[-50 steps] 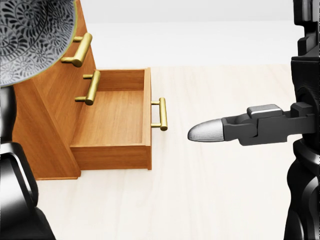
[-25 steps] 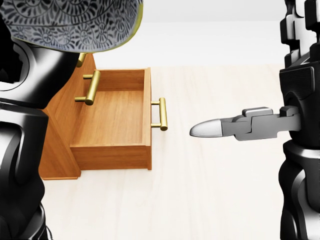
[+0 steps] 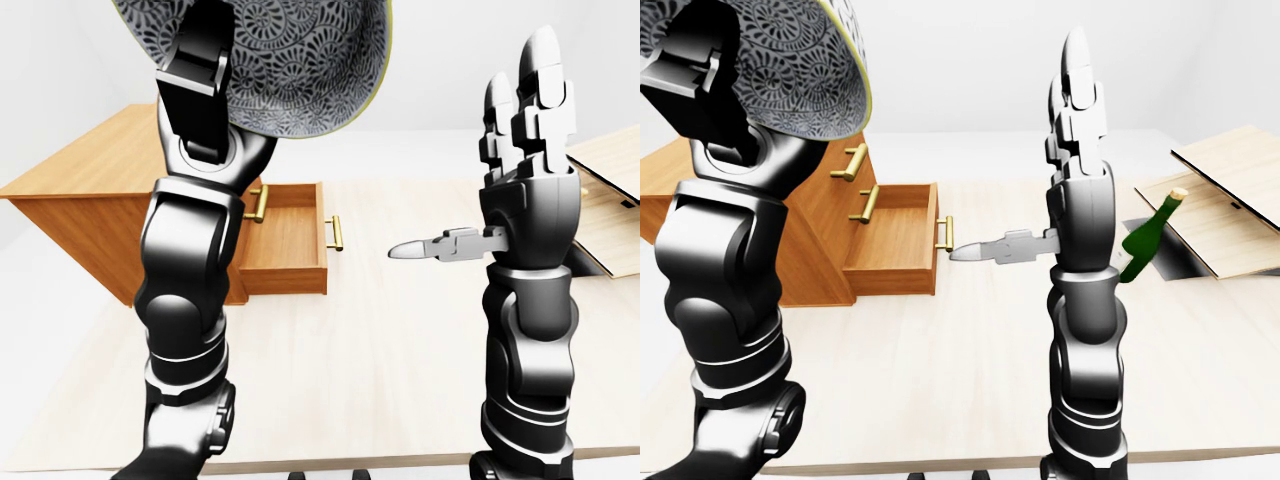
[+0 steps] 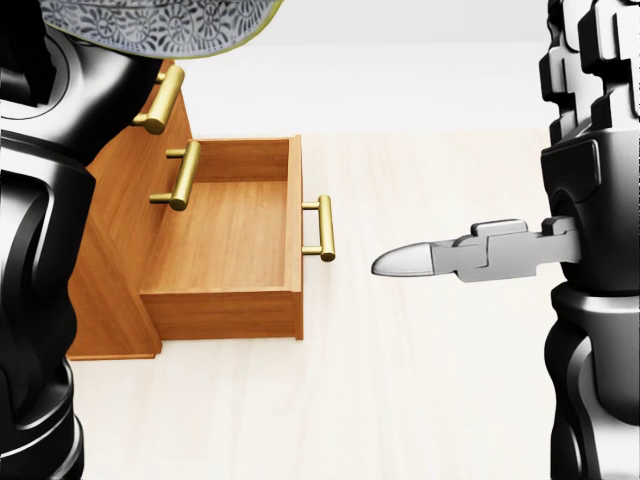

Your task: Put the bowl on top of the cabinet.

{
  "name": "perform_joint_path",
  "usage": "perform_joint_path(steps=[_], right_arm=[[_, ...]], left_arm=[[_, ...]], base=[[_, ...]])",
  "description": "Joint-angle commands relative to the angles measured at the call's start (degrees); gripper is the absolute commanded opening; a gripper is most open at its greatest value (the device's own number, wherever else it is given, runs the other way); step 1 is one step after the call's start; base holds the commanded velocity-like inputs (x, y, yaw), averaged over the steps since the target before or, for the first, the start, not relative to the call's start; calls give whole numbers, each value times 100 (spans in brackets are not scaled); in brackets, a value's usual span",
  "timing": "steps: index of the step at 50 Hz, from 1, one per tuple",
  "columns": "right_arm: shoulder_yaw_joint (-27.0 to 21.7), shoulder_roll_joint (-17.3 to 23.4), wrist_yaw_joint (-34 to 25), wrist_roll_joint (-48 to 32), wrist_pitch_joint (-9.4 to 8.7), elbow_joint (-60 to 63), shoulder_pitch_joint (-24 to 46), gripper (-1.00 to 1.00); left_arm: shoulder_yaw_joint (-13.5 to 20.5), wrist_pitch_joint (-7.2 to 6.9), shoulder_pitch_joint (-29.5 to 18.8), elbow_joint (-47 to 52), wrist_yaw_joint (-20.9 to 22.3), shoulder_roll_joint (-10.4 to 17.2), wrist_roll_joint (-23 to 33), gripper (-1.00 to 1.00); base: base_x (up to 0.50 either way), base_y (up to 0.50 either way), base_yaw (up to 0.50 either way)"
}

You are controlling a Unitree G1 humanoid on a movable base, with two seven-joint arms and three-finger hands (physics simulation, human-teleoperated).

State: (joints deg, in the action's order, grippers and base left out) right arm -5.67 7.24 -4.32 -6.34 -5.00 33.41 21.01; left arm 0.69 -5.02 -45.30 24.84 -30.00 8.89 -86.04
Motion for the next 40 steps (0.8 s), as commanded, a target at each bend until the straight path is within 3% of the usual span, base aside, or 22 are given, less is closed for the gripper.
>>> perform_joint_path(steps=[1,13,40], right_arm=[[26,-28,-13,-31,0,-22,-23,100],[49,-48,-23,-57,0,-2,-31,100],[95,-101,-29,-93,0,-99,-79,100]], left_arm=[[70,2,-210,-266,0,124,-460,-100],[137,2,-466,-537,0,281,-600,-100],[435,2,-571,-1201,0,332,346,-100]], base=[[0,0,0],[0,0,0],[0,0,0]])
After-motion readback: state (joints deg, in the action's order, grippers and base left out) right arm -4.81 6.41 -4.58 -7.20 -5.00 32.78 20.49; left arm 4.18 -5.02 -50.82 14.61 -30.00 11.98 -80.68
